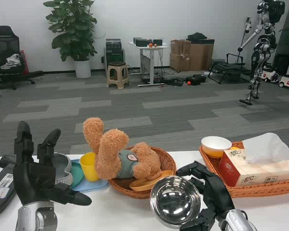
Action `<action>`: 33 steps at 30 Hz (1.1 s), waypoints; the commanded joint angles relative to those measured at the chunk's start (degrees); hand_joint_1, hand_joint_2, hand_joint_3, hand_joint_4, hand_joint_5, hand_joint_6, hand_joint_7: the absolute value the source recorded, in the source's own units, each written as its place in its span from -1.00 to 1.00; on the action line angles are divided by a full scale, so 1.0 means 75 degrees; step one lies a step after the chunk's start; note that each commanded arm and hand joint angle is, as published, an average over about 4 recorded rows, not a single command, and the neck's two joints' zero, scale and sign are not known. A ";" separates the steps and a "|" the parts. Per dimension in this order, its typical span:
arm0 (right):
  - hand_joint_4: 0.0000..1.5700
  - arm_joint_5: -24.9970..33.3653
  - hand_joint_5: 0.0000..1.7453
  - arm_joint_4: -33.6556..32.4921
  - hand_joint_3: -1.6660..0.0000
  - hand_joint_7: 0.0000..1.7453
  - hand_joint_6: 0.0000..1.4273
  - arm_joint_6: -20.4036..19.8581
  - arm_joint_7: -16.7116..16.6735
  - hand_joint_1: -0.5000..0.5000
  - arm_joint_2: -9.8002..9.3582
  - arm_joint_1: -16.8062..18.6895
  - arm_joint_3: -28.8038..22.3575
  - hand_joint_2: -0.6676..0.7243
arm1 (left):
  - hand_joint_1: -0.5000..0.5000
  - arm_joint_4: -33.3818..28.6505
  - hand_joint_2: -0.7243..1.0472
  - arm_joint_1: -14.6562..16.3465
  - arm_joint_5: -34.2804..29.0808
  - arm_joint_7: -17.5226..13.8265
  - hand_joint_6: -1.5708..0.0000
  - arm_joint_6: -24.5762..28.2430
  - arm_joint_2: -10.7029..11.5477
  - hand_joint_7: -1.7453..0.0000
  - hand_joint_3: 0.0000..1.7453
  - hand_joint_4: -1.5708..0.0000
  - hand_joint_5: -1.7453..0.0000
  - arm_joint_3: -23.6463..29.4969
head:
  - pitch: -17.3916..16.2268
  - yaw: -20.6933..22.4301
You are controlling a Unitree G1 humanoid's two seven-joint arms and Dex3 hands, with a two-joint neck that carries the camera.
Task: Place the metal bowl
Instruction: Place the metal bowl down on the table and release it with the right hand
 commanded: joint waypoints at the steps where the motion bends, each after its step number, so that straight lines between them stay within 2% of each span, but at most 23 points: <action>1: 1.00 0.0329 0.22 0.0100 -0.11 0.36 0.32 -0.0114 -0.0004 0.67 -0.0082 -0.0115 0.0101 0.18 | -1.00 0.0228 -0.80 -0.0169 0.0029 0.0015 1.00 -0.0098 -0.0051 1.00 -1.00 0.19 -0.06 -0.0027 | -0.0390 -0.0045; 3: 1.00 0.0329 0.22 0.0104 -0.14 0.36 0.32 -0.0114 -0.0004 0.62 -0.0088 -0.0115 0.0101 0.14 | -1.00 0.0234 -0.80 -0.0173 0.0029 0.0017 1.00 -0.0098 -0.0051 1.00 -1.00 0.19 -0.03 -0.0027 | -0.0232 -0.0031; 17: 1.00 0.0338 0.22 0.0139 -0.14 0.36 0.32 -0.0120 -0.0004 0.67 -0.0126 -0.0127 0.0078 0.18 | -1.00 0.0252 -0.80 -0.0197 0.0029 0.0017 1.00 -0.0098 -0.0074 0.98 -1.00 0.19 -0.06 -0.0035 | -0.0267 -0.0145; 20: 1.00 0.0165 0.22 0.0265 -0.07 0.36 0.32 -0.0167 -0.0015 0.62 -0.0129 -0.0124 0.0025 0.18 | -1.00 0.0252 -0.80 -0.0205 0.0029 0.0014 1.00 -0.0098 -0.0074 1.00 -1.00 0.19 0.00 -0.0050 | -0.0306 -0.0224; 23: 1.00 0.0036 0.22 0.0473 -0.07 0.36 0.34 -0.0296 -0.0027 0.67 -0.0132 -0.0091 -0.0092 0.18 | -1.00 0.0252 -0.80 -0.0208 0.0029 0.0017 1.00 -0.0098 -0.0077 1.00 -1.00 0.19 -0.03 -0.0062 | -0.0337 -0.0299; 26: 1.00 -0.0029 0.22 0.0649 -0.05 0.36 0.35 -0.0454 -0.0027 0.60 -0.0146 0.0002 -0.0156 0.11 | -1.00 0.0252 -0.80 -0.0208 0.0029 0.0017 1.00 -0.0098 -0.0080 0.98 -1.00 0.19 -0.06 -0.0062 | -0.0368 -0.0358; 30: 1.00 -0.0087 0.22 0.0837 -0.05 0.36 0.33 -0.0594 -0.0056 0.67 -0.0152 0.0166 -0.0361 0.18 | -1.00 0.0252 -0.80 -0.0208 0.0029 0.0017 1.00 -0.0098 -0.0074 1.00 -1.00 0.19 -0.06 -0.0062 | -0.0387 -0.0392; 33: 1.00 -0.0140 0.22 0.1059 -0.05 0.36 0.33 -0.0794 -0.0094 0.65 -0.0161 0.0263 -0.0479 0.16 | -1.00 0.0264 -0.80 -0.0220 0.0029 0.0023 1.00 -0.0098 -0.0074 0.96 -1.00 0.19 -0.06 -0.0082 | -0.0427 -0.0406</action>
